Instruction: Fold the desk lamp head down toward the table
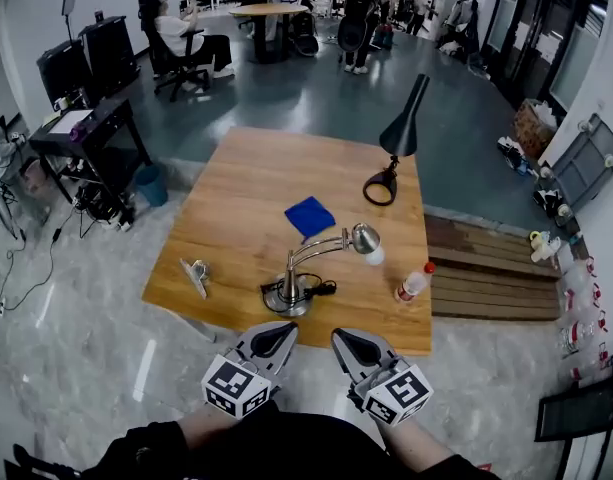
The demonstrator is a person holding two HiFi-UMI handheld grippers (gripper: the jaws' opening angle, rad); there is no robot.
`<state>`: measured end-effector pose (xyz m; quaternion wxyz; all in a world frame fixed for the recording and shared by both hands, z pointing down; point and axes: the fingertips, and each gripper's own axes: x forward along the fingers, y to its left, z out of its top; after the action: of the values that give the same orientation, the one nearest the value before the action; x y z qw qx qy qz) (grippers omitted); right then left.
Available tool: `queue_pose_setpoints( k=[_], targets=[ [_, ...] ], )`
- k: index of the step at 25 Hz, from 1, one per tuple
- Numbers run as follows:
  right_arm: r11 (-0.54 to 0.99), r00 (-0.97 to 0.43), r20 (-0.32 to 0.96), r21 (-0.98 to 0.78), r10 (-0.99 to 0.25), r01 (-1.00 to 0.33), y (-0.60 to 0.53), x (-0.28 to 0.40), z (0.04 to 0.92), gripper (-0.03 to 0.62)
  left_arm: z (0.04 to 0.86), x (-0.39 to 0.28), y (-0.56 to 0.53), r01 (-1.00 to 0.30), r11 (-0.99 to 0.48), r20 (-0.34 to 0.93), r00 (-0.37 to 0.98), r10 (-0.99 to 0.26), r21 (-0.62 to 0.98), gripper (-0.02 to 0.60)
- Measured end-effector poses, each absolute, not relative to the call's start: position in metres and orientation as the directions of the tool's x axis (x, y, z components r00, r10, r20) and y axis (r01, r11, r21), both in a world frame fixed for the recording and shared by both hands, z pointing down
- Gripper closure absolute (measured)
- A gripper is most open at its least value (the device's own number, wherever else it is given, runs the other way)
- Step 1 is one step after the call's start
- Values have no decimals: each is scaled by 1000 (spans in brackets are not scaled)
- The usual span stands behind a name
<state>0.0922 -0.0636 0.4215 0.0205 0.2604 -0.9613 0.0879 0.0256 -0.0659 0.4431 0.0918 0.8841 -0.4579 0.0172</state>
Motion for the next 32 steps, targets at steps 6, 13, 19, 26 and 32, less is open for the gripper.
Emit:
queue_pose_setpoints(
  k=[6, 13, 19, 26, 32],
  targets=[
    [806, -814, 108, -117, -571, -580, -113, 69, 418, 589, 452, -1, -108, -763, -631, 118, 646, -754, 145, 572],
    [754, -749, 153, -40, -644, -656, -153, 37, 415, 589, 473, -31, -145, -680, -721, 125, 733, -668, 131, 572],
    [714, -685, 202, 160, -700, -682, -180, 22, 405, 588, 504, -50, -169, -628, -765, 175, 777, -605, 142, 572],
    [713, -658, 282, 357, -698, -603, -197, 14, 406, 586, 526, -48, -184, -613, -777, 227, 784, -577, 143, 571],
    [728, -588, 430, 424, -685, -538, -212, 21, 422, 490, 541, -44, -194, -619, -777, 288, 769, -570, 116, 548]
  ],
)
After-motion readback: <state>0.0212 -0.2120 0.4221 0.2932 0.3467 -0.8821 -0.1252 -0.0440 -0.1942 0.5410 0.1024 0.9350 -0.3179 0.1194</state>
